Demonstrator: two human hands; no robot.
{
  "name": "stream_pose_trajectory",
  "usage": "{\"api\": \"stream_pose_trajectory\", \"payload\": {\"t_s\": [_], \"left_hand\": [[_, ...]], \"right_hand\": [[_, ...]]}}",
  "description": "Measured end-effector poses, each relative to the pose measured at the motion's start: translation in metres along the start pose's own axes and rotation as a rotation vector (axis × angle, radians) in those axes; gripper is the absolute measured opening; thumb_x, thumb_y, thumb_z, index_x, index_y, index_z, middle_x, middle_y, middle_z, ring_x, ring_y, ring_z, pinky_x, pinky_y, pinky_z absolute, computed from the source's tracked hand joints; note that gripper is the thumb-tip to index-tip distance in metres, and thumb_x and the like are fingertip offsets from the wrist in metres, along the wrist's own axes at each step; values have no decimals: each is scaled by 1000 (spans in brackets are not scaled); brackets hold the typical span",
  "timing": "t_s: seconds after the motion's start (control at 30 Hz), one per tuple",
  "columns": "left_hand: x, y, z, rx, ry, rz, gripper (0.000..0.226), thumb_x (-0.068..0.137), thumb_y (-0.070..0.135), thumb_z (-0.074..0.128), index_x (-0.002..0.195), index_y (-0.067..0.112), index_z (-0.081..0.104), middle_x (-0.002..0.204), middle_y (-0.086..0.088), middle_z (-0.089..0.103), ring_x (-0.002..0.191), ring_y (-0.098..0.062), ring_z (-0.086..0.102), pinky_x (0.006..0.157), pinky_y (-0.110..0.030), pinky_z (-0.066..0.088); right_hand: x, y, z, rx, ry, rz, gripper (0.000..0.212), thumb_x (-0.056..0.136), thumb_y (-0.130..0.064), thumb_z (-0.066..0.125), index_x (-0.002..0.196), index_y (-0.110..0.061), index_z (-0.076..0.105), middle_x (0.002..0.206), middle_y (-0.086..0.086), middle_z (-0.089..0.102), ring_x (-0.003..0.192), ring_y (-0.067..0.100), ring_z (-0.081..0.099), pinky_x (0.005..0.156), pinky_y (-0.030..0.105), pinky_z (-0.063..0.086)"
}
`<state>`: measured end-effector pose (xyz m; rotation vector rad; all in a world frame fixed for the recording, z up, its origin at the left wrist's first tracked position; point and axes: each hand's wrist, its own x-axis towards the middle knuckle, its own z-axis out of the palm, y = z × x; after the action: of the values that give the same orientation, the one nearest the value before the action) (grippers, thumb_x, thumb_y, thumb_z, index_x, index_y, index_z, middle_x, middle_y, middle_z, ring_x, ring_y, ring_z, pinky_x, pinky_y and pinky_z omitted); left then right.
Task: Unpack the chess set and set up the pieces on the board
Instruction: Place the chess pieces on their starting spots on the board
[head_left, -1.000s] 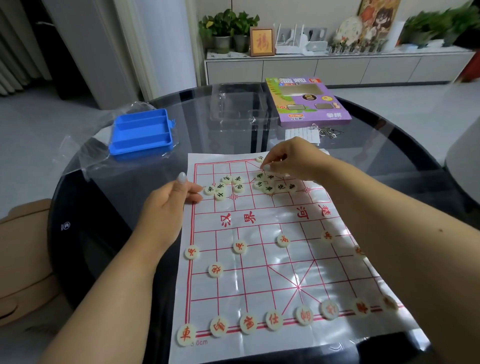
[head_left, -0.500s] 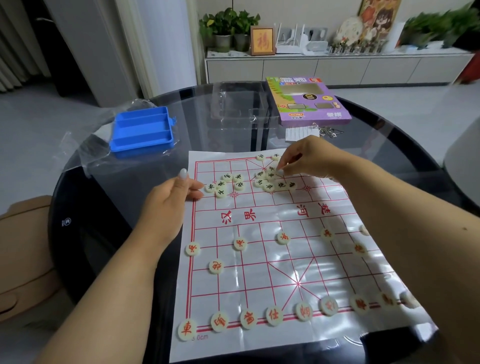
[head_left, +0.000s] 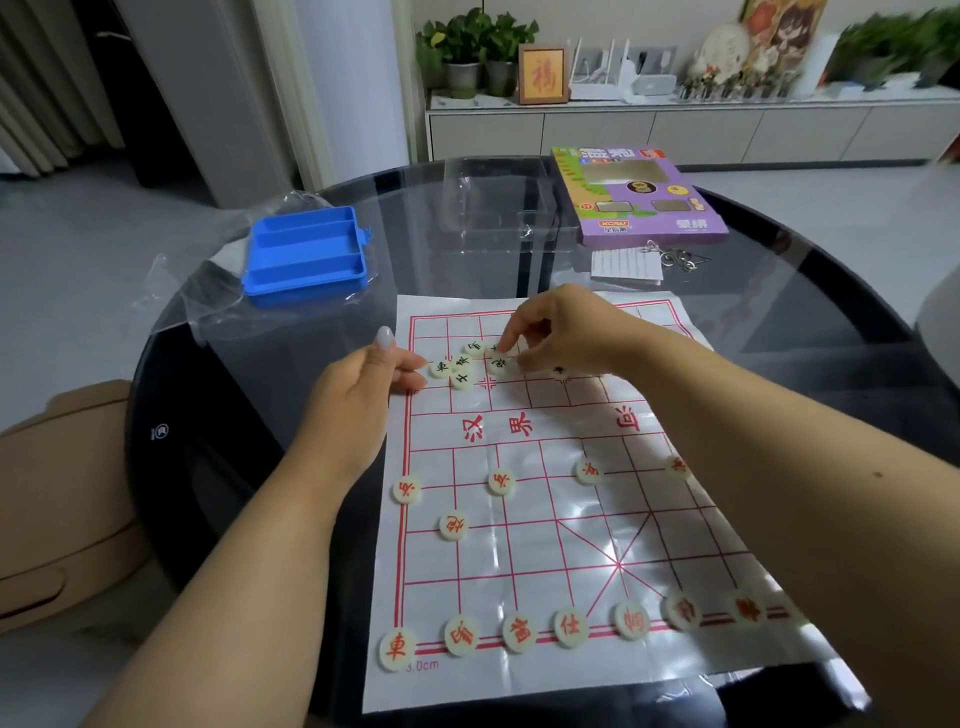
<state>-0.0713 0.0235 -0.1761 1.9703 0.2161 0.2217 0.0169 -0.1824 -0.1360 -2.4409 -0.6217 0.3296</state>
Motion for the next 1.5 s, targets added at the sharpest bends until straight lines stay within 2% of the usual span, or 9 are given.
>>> {"api": "stream_pose_trajectory", "payload": {"t_s": [0.23, 0.4, 0.6, 0.7, 0.8, 0.93, 1.07, 1.13, 1.5], "left_hand": [[1, 0, 1, -4, 9, -11, 53, 98, 51, 27, 100, 15, 65, 90, 5, 69, 67, 17, 60, 46, 0, 39], [0, 1, 2, -12, 11, -10, 53, 98, 50, 27, 99, 14, 65, 90, 4, 69, 67, 15, 61, 46, 0, 39], [-2, 2, 0, -10, 5, -5, 52, 97, 51, 28, 99, 15, 65, 91, 3, 70, 69, 12, 63, 47, -2, 42], [-2, 2, 0, -15, 0, -5, 53, 96, 52, 28, 99, 15, 65, 90, 4, 69, 71, 10, 64, 48, -4, 43], [-1, 2, 0, -15, 3, -9, 54, 94, 54, 28, 99, 15, 65, 90, 5, 69, 71, 10, 65, 48, -4, 44], [0, 1, 1, -28, 6, -20, 53, 96, 52, 28, 98, 14, 65, 91, 4, 69, 71, 11, 64, 49, -4, 44], [0, 1, 2, -28, 6, -19, 53, 96, 51, 28, 97, 14, 66, 91, 4, 69, 70, 13, 63, 49, -3, 43], [1, 1, 2, -26, 7, -19, 53, 96, 51, 28, 98, 14, 65, 91, 5, 68, 69, 17, 61, 48, -2, 41], [2, 1, 2, -26, 15, -14, 53, 95, 51, 29, 99, 12, 65, 91, 3, 68, 70, 15, 62, 48, -2, 42]], "right_hand": [[10, -16, 19, -102, 9, -76, 20, 75, -31, 76, 94, -23, 73, 89, -4, 64, 75, 12, 55, 61, 24, 44], [14, -25, 38, -252, 151, -63, 25, 72, -47, 74, 82, -25, 69, 73, -13, 55, 67, 8, 50, 52, 22, 35], [15, -19, 32, -227, 162, -93, 22, 79, -38, 71, 92, -21, 72, 72, -15, 51, 65, 7, 49, 50, 18, 33], [21, 0, -2, -10, 301, -17, 21, 82, -31, 71, 96, -15, 71, 71, -11, 57, 58, 7, 53, 48, 16, 40], [32, 20, -27, 37, 376, 57, 21, 84, -26, 69, 98, -11, 70, 69, -10, 55, 56, 3, 48, 51, 15, 38], [48, 28, -23, -38, 303, 63, 18, 83, -24, 70, 98, -14, 72, 83, -3, 66, 61, 2, 52, 54, 15, 40], [58, 29, -13, -148, 235, 49, 16, 83, -21, 68, 97, -15, 72, 67, -16, 52, 57, 1, 46, 49, 13, 33], [63, 31, -10, -195, 212, 46, 18, 83, -20, 68, 99, -15, 72, 67, -18, 49, 58, 2, 45, 50, 13, 32], [62, 31, -7, -167, 180, 46, 23, 81, -28, 72, 101, -18, 72, 75, -11, 55, 63, 6, 47, 54, 17, 37]]}}
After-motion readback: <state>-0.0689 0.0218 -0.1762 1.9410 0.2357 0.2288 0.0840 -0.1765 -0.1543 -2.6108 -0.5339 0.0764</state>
